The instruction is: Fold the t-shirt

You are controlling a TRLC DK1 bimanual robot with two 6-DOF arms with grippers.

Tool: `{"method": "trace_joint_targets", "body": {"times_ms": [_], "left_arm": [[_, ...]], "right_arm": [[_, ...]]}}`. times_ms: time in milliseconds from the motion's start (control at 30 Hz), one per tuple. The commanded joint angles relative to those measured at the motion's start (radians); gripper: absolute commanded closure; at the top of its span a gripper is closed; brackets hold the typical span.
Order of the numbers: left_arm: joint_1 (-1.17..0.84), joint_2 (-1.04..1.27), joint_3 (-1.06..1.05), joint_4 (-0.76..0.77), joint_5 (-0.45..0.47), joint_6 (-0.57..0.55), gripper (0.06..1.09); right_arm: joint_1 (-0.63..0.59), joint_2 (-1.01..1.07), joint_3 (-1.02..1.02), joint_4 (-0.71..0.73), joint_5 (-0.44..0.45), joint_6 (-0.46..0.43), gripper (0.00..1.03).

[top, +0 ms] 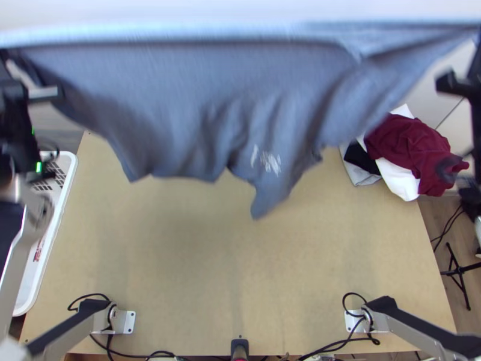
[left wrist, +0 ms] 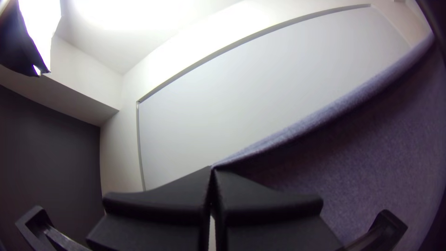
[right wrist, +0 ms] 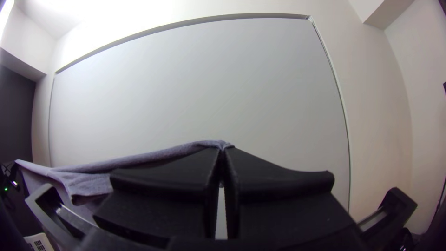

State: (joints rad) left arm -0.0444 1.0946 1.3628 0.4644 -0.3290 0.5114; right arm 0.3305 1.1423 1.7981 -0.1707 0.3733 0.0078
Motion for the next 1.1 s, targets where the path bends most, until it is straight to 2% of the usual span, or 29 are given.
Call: {"method": "trace_joint_targets", "body": {"times_ms": [0, 267, 400, 467, 567, 700, 767, 833, 933, 1000, 1067], "left_arm": [[-0.069, -0.322, -0.209, -0.139, -0.007, -0.016, 1.05], [-0.071, -0.435, -0.134, -0.279, -0.015, -0.019, 1.05], [-0.081, -0.490, -0.080, -0.296, -0.015, -0.036, 1.05], [-0.098, -0.519, -0.039, -0.375, -0.013, -0.051, 1.05], [-0.098, -0.575, -0.034, -0.484, -0.013, -0.113, 1.05], [-0.100, -0.657, -0.070, -0.707, -0.013, -0.289, 1.05], [-0.101, -0.707, -0.103, -0.805, 0.022, -0.350, 1.05], [-0.098, -0.743, -0.133, -0.888, 0.096, -0.409, 1.05], [-0.097, -0.762, -0.168, -0.934, 0.142, -0.450, 1.05], [-0.097, -0.756, -0.176, -0.937, 0.146, -0.455, 1.05], [-0.097, -0.746, -0.171, -0.926, 0.177, -0.456, 1.05]], "right_arm": [[-0.030, -0.237, -0.158, -0.118, -0.033, 0.034, 1.00], [-0.028, -0.288, -0.046, -0.220, -0.042, 0.031, 1.00], [-0.024, -0.345, -0.031, -0.331, -0.085, 0.032, 1.00], [-0.027, -0.385, -0.017, -0.417, -0.149, 0.060, 1.00], [-0.054, -0.401, 0.069, -0.589, -0.243, 0.120, 1.00], [-0.050, -0.388, 0.175, -0.765, -0.295, 0.135, 1.00], [-0.036, -0.388, 0.188, -0.829, -0.326, 0.135, 1.00], [-0.036, -0.388, 0.195, -0.889, -0.363, 0.141, 1.00], [-0.036, -0.369, 0.218, -0.940, -0.382, 0.153, 1.00], [-0.034, -0.285, 0.372, -1.024, -0.438, 0.208, 1.00], [-0.034, -0.184, 0.527, -1.124, -0.473, 0.224, 1.00]]}}
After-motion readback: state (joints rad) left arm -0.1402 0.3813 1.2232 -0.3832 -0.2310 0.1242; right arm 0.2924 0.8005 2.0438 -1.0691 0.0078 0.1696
